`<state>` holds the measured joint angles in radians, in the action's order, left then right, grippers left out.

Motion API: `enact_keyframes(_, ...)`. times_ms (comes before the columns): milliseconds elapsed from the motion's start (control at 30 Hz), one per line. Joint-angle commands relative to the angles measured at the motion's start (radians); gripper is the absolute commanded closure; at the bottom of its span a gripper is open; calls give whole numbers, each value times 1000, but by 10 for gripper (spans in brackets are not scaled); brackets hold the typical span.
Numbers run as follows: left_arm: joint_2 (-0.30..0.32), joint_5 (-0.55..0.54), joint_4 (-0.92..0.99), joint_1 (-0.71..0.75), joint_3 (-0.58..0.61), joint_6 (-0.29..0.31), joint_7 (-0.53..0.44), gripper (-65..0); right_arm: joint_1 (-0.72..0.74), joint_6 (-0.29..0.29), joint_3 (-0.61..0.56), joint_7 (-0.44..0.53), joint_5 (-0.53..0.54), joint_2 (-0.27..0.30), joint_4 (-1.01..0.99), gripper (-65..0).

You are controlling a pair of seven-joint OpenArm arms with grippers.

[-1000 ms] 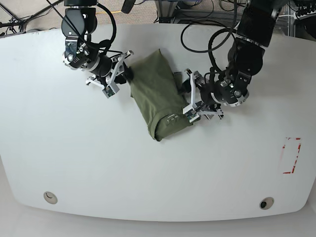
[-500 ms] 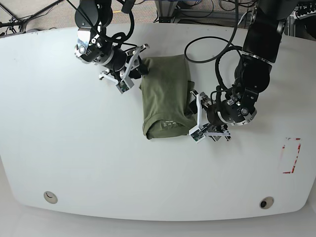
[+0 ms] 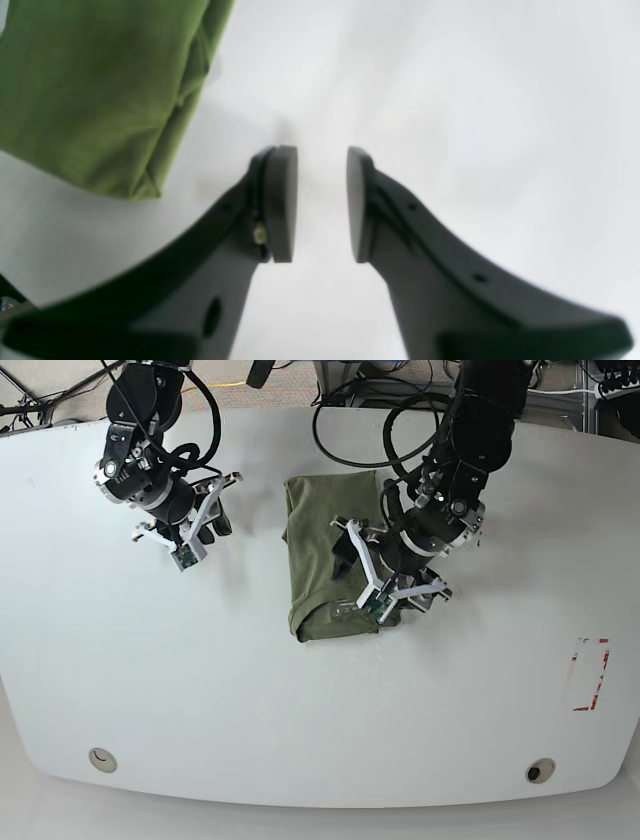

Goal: Fold the T-shirt properly
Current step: 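Straighten the folded shirt with both grippers into a neat rectangle, then grasp the folded shirt with the left gripper and slide it onto the red-taped area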

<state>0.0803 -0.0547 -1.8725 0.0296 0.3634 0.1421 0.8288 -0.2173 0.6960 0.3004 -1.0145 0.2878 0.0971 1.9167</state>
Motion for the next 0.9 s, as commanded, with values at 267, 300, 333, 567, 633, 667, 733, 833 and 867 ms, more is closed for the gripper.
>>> enact_keyframes(267,-43,143,61,123,147,-272,-289,-490,5,2,4,16,8,16,16,-327)
enact_keyframes(300,-43,154,83,126,181,-322,-314,-490,6,2,4,16,8,14,16,-327)
enact_keyframes(333,-43,158,98,126,199,-356,-328,-490,6,2,4,16,8,13,16,-327)
enact_keyframes(567,-43,163,296,114,262,-539,-417,-492,6,2,4,18,8,11,14,-327)
enact_keyframes(633,-43,163,347,97,270,-549,-441,-492,6,2,4,18,8,11,14,-327)
enact_keyframes(667,-38,163,371,86,270,-551,-449,-492,6,2,4,18,8,11,14,-327)
enact_keyframes(733,-34,163,399,85,262,-551,-447,-492,6,2,6,18,8,13,14,-327)
enact_keyframes(833,17,158,406,86,210,-543,-447,-492,6,2,6,18,8,16,16,-327)
enact_keyframes(867,40,158,403,88,193,-525,-447,-492,6,2,6,18,8,16,19,-327)
